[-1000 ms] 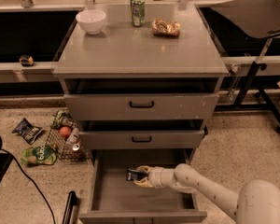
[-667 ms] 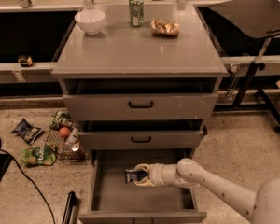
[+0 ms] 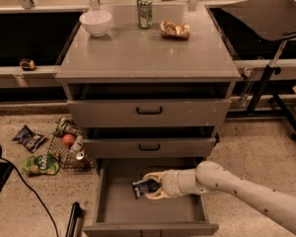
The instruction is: Pick rxbar blueberry from bottom drawer and place on counter
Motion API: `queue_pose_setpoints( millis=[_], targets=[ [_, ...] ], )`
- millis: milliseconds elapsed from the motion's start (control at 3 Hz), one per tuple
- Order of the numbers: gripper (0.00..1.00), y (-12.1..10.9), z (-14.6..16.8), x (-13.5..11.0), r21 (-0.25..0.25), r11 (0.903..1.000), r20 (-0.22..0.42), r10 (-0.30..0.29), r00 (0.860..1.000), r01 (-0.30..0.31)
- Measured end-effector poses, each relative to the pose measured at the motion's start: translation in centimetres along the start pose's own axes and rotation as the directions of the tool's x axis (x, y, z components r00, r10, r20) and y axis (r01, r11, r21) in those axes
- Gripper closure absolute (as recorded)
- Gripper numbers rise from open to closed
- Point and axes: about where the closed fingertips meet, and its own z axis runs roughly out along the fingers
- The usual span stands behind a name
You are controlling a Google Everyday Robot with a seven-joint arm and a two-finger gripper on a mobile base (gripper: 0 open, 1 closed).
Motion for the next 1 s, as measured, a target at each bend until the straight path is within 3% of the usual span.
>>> queue_pose_setpoints(
  millis=[333, 667, 1000],
  targets=[
    [1.0, -0.4, -3.1, -2.1, 0.039, 0.9976, -0.052, -0.055, 0.997, 0.057],
    [1.0, -0.3, -3.4, -2.2, 0.04, 0.9973, -0.058, -0.059, 0.997, 0.061],
    [1.0, -1.4, -5.9, -3.0, 0.075, 0.9898, -0.125, -0.111, 0.986, 0.121]
  ],
)
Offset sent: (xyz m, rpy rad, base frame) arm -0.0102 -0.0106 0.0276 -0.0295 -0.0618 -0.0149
